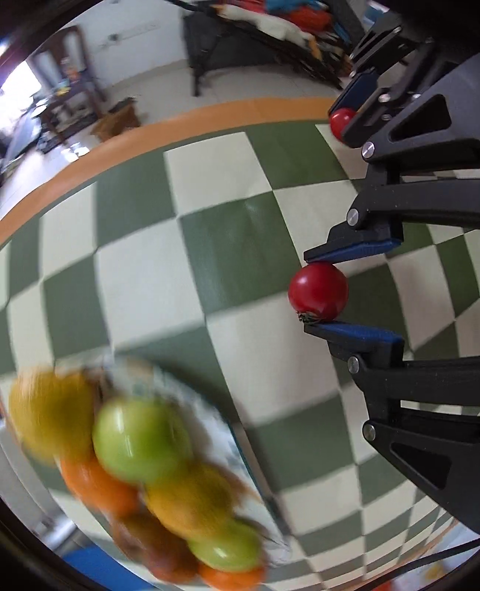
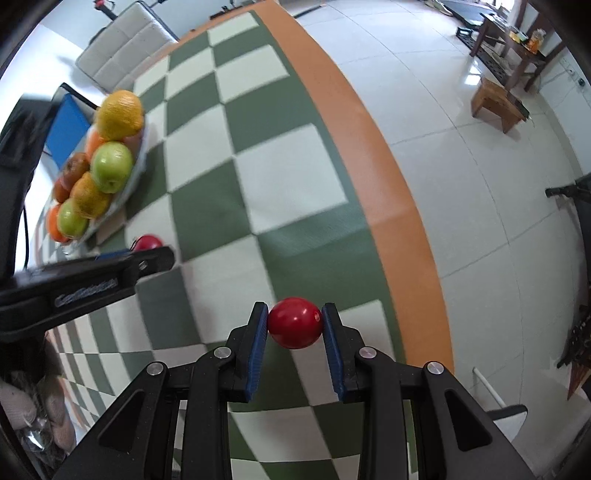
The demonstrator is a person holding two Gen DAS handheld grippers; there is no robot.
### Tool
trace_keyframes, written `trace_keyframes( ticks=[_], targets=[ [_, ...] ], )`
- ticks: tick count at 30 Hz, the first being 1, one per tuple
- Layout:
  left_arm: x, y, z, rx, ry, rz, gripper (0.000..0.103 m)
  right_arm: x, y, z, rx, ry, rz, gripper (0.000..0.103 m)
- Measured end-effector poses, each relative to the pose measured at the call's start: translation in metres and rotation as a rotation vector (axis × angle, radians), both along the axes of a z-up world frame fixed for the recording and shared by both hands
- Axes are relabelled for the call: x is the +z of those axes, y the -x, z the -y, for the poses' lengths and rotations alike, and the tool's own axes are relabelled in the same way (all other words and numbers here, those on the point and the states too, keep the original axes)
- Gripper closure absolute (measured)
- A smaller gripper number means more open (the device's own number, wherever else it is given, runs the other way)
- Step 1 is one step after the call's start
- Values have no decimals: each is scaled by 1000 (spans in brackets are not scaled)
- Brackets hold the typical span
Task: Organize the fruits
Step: 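Grasp a cherry tomato with the right tool while the left tool grasps another, then lower both cherry tomatoes onto the white plate and open both tools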
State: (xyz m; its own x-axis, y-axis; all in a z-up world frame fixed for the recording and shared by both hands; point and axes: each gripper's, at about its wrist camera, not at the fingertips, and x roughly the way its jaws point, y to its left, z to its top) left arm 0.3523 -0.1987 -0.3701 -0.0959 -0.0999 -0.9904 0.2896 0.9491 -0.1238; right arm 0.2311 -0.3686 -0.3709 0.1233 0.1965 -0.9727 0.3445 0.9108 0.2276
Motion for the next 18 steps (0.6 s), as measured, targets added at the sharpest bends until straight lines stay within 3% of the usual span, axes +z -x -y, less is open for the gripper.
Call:
trace_keyframes(
  ticks=[9,14,18],
  targets=[
    [64,0,-123,263,52,100,75,38,-51,-59,122,-75,111,71],
    [83,-1,-161,348,60,144,75,61,-82,-109,217,-100,174,71],
    [84,-15,-186,423,89,142,75,62,-108,-143,271,-106,209,71]
  ],
)
